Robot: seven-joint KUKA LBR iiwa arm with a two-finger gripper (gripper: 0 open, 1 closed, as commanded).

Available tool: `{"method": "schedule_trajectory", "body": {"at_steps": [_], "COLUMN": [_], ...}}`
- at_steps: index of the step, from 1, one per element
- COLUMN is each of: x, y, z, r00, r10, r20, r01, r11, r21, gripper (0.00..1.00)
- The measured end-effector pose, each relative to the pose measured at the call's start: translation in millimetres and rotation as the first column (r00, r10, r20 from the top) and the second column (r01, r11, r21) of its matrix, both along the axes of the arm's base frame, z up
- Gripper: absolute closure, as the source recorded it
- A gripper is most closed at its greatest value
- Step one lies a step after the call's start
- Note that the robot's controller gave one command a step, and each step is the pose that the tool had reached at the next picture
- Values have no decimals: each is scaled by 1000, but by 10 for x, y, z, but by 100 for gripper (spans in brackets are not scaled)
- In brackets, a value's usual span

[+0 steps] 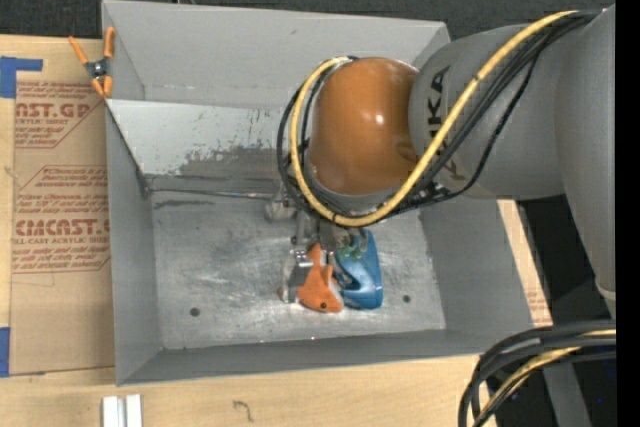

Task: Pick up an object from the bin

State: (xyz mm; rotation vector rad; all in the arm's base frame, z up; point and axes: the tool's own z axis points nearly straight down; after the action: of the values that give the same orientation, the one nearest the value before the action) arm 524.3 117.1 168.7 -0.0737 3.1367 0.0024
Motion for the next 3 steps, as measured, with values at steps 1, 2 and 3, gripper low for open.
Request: {"method": "schedule_trajectory", "body": {"at_steps": [1,2,3], "x": [-202,8,8], "y": [-294,-693,-693], "z": [-372,-945,-945], "r00": [996,998,998], "r10": [92,65,65], "r20": [-2,1,1], "r01": [-92,-65,-65], "r11": [996,998,998], "r21": [-3,1,1], "gripper": [0,100,100]}}
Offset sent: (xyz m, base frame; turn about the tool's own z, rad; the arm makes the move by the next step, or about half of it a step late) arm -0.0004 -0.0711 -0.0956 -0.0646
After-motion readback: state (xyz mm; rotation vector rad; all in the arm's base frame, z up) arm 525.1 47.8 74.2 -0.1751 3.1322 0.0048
